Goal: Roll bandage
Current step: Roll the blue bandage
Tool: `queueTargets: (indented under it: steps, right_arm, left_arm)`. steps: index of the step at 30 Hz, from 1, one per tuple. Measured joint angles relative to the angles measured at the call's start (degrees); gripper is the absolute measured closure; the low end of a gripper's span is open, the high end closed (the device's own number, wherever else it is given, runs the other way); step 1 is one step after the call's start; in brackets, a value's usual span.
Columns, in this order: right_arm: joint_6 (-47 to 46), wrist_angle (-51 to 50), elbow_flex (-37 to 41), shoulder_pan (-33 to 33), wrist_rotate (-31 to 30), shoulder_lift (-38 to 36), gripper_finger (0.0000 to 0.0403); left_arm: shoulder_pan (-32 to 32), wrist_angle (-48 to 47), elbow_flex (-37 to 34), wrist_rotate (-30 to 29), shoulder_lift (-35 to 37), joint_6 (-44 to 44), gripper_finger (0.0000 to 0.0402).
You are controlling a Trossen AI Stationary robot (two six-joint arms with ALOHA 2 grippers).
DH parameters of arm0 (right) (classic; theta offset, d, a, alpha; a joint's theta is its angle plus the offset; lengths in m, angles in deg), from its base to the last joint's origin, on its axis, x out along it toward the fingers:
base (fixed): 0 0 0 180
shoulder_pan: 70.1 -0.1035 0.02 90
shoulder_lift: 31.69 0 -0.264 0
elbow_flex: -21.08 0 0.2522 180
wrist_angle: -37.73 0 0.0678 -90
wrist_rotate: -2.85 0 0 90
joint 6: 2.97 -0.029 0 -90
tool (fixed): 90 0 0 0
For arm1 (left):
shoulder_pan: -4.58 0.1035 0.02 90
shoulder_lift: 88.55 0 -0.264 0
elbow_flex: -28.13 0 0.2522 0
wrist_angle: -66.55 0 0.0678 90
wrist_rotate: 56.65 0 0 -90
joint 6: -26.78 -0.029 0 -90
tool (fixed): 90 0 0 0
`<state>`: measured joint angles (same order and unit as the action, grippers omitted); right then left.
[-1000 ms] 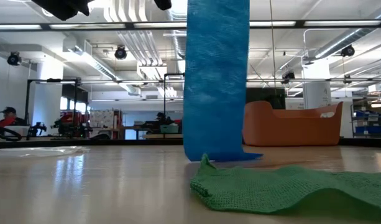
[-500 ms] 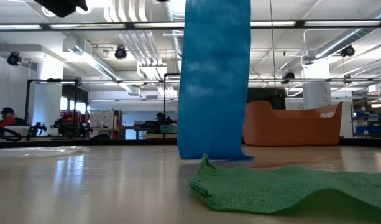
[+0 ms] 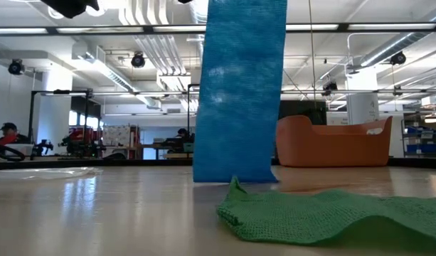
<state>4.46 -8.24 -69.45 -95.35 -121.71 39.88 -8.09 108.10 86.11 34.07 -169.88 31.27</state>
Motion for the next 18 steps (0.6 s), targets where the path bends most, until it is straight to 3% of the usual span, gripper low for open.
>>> queueTargets:
  steps: [4,10,18]
  right_arm:
    - [4.84,3.21,0.26,-4.36,-5.87,0.41,0.0348]
    - [13.82,6.74,0.79,-7.95,-7.07,2.82,0.0299]
    - [20.89,7.7,0.78,-9.74,-12.41,5.17,0.0278]
  left_arm:
    - [-0.02,-0.19,0.0,-0.03,0.64,0.75,0.0401]
    - [-0.04,0.6,-0.05,0.13,0.74,4.51,0.0401]
    - [0.01,1.08,-0.13,0.89,0.96,8.52,0.0401]
